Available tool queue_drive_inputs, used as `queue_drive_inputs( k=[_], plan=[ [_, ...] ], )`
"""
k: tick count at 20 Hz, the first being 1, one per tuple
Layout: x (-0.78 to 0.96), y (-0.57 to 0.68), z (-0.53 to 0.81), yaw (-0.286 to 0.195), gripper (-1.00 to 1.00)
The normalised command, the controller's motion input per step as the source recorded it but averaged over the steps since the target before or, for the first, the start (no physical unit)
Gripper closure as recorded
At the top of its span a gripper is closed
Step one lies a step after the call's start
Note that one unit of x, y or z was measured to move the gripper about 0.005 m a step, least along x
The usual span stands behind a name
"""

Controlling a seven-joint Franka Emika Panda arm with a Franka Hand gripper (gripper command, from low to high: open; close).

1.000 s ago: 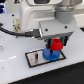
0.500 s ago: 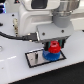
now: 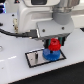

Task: Insert the blue gear onto the right peg, followed by the red gear

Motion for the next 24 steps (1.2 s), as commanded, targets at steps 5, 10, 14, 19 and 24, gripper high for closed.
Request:
queue_drive_inputs(
  k=[5,10,14,19,24],
  plan=[
    [0.16,-0.11,-0.22,0.000,1.00],
    [0.18,-0.11,-0.18,0.000,1.00],
    [0.16,-0.04,0.18,0.000,1.00],
    [0.05,-0.14,0.17,0.000,1.00],
    [0.18,-0.17,-0.09,0.000,1.00]
  ],
)
